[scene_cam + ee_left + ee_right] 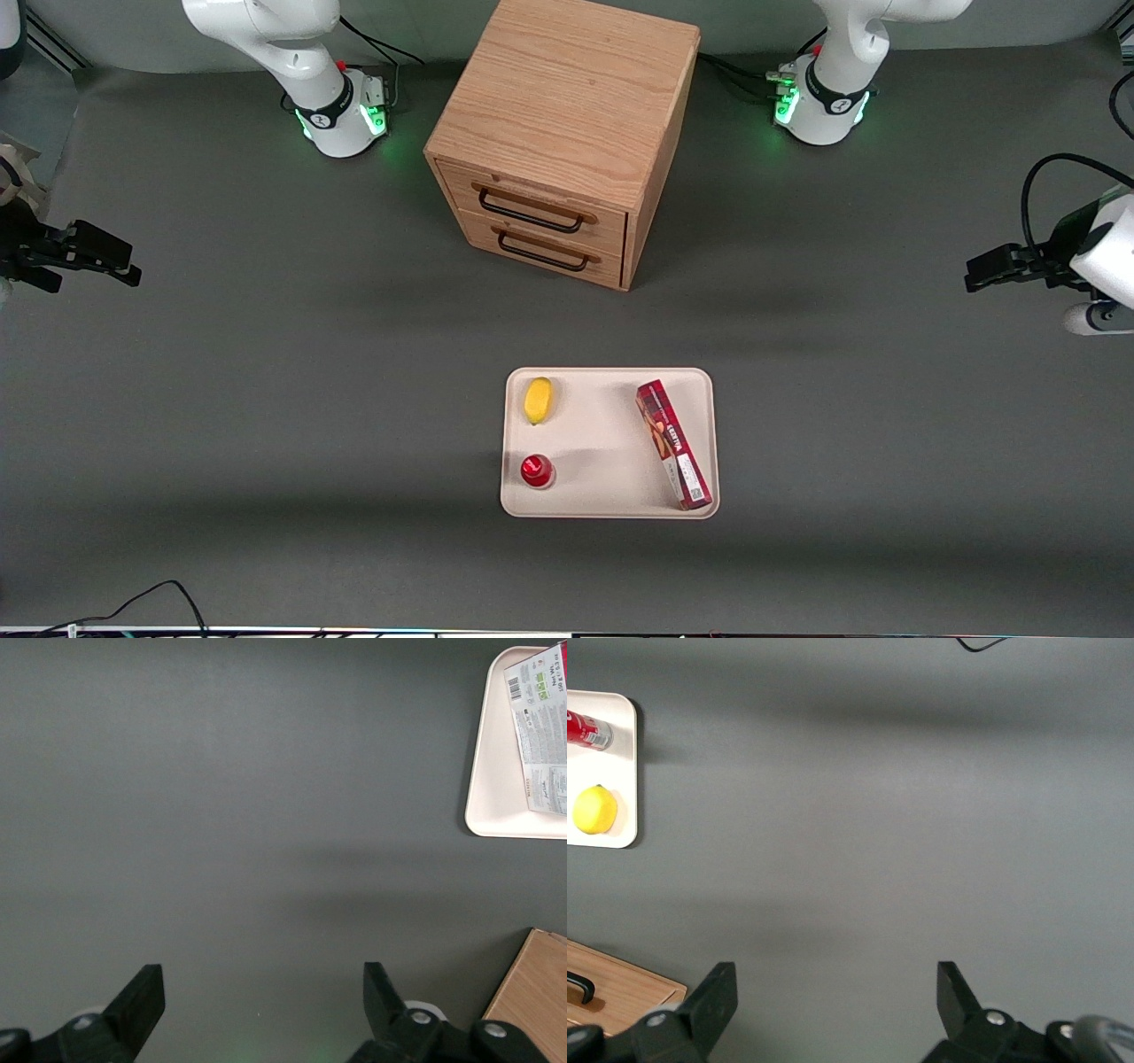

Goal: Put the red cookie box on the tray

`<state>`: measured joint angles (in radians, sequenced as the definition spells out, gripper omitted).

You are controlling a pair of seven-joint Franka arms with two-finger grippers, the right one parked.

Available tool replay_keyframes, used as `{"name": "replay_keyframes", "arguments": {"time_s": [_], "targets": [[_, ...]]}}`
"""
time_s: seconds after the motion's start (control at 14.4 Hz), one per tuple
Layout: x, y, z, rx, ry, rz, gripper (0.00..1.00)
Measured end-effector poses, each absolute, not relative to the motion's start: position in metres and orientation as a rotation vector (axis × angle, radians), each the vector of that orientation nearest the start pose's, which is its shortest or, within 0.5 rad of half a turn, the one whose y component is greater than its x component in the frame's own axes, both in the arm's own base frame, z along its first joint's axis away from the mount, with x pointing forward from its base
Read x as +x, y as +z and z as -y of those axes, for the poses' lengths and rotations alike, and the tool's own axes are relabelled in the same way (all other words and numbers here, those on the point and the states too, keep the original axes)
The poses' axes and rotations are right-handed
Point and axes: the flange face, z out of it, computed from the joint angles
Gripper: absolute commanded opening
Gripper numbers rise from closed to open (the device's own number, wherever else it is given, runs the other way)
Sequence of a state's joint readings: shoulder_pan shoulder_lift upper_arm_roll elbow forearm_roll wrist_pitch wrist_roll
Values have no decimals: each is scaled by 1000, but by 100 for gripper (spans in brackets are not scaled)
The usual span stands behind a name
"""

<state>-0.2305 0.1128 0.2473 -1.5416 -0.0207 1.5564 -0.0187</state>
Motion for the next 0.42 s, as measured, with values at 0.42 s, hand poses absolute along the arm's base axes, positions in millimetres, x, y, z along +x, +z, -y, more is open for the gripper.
{"name": "replay_keyframes", "arguments": {"time_s": [0.42], "targets": [[575, 591, -20, -3134, 109, 48, 100]]}}
